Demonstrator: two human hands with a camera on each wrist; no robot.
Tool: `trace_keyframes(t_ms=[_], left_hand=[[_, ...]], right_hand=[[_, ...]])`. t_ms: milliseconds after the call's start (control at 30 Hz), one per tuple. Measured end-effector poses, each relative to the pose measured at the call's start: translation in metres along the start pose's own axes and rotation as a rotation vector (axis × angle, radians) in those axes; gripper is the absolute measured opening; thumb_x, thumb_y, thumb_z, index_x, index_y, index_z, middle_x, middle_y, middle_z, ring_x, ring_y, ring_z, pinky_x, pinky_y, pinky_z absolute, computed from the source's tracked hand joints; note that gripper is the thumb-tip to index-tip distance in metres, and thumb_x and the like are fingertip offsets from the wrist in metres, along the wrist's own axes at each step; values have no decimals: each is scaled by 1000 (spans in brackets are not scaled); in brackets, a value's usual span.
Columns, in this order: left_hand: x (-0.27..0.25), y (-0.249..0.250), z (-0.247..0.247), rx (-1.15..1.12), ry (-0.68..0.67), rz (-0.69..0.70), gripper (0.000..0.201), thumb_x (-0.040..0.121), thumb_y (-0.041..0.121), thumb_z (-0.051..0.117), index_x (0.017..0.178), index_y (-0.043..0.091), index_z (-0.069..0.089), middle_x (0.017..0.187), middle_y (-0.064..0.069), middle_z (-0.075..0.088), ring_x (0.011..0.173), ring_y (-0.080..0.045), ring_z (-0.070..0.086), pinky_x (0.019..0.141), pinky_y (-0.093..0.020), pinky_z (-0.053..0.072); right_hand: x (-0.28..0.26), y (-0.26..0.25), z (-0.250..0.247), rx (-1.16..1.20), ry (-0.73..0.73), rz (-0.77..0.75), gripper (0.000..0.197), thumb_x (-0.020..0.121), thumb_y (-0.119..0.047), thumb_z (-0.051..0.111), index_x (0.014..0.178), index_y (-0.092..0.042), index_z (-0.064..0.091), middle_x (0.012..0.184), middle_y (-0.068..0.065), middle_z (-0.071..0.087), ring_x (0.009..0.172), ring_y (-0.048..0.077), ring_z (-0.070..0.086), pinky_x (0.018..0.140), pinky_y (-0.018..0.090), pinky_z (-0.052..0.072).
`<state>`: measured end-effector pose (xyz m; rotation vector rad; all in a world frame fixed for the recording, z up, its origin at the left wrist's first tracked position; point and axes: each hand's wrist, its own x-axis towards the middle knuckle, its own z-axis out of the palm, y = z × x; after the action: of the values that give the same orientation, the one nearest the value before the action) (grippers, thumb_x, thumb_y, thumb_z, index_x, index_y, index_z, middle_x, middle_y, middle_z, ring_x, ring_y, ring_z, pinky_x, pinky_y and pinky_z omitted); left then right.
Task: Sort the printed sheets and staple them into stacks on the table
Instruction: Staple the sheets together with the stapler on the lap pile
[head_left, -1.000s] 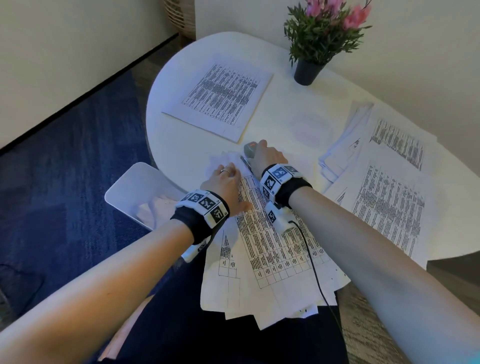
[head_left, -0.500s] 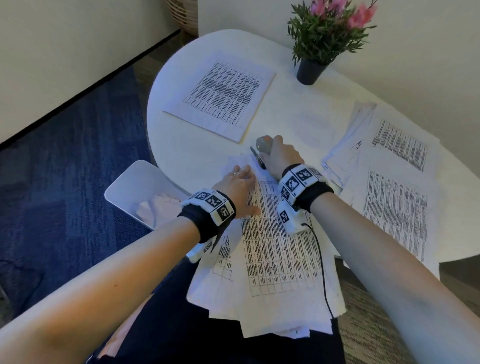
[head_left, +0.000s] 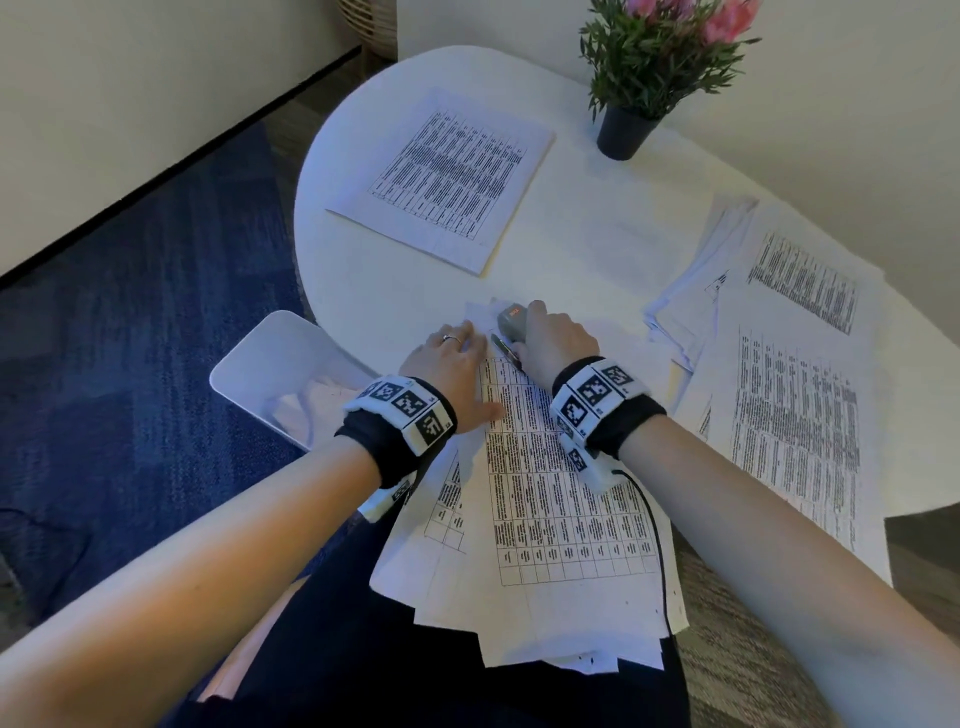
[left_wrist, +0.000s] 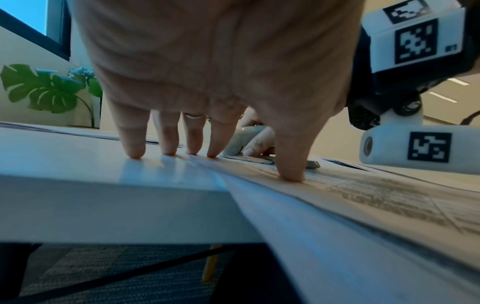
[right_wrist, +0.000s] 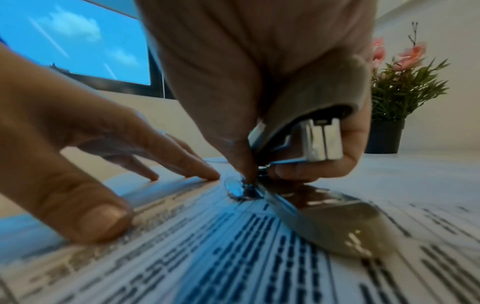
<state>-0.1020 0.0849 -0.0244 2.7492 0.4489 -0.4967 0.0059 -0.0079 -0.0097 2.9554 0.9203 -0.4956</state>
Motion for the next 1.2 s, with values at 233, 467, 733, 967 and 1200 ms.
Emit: trace_keyframes(t_ms=[233,467,733,967,1200], left_hand=[[3,0,-1,15,9,4,99,79,66,56,152,17,11,159,-8,6,144,-30,11,116,-42,19],[3,1,-3,31,8,4,99,79,65,57,152,17,11,159,-8,6,143,-30,11,115,-43,20],[6,1,-1,31,20,-11,100,77,67,58,151,17,13,159,-8,8,143,-30,13,116,-44,22],[3,5,-3,19,43,-16,97,78,65,58,150,15,17,156,-9,12,141,-30,16,114,-44,25],[2,4,-4,1,37,-10,95,80,63,58,150,15,15,158,-7,8,144,-29,11,115,-42,21]], right_hand=[[7,-7,8,5,66,62,26,97,-18,48,117,-4,43,112,16,62,98,34,61,66,34,38],[14,-6,0,-120,76,-55,32,94,-15,46,123,-7,38,114,16,58,98,35,59,72,40,41],[21,-14,4,75,34,121,31,95,-21,52,118,-3,43,115,16,60,102,34,59,71,36,40],[26,-11,-1,-124,92,-63,34,91,-20,54,120,-8,40,113,14,58,97,34,59,68,36,39],[33,-19,-9,88,-77,154,46,94,-32,54,124,0,44,126,15,55,112,31,55,76,32,42]])
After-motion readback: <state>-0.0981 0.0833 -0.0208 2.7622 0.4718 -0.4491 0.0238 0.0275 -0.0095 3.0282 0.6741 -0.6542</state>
